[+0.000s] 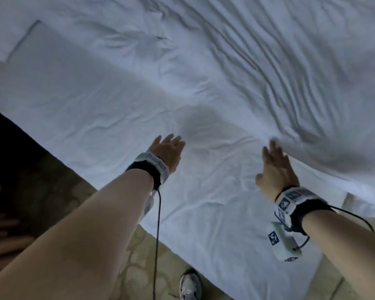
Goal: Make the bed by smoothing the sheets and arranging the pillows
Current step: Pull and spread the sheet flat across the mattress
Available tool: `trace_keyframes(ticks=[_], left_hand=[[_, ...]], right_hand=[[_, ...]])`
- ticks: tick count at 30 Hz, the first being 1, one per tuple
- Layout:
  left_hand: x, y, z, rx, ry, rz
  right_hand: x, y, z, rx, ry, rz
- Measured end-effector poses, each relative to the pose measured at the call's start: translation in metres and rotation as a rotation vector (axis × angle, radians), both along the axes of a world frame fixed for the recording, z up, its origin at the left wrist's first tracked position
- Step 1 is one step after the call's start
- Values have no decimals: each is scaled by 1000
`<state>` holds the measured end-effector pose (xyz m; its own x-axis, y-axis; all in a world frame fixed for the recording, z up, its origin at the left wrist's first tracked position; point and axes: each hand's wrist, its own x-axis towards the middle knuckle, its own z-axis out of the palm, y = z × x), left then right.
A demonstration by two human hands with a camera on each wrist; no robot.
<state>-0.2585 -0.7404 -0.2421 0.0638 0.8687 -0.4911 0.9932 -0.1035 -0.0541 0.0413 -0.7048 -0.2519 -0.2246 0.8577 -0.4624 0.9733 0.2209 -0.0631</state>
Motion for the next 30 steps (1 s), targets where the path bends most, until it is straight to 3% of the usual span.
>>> trace_keyframes(ticks=[3, 5, 9, 13, 21, 25, 30], left_hand=[[-3, 32, 5, 33, -23, -27], [6, 60, 3, 74, -45, -47], [26, 125, -7, 150, -87, -99], [27, 190, -12, 211, -73, -218], [9, 281, -2, 600, -101, -379], [-2, 318, -3, 659, -51, -316], [-30, 356, -15, 543, 80, -194]], right_hand=[[-34, 13, 9, 59, 26, 270], [-43, 29, 6, 76, 28, 323], [-44, 80, -3, 103, 42, 246], [-41, 135, -13, 286, 66, 255], [-38, 204, 2, 508, 96, 225], [-47, 229, 11, 583, 101, 158], [-60, 261, 3, 449, 27, -68]])
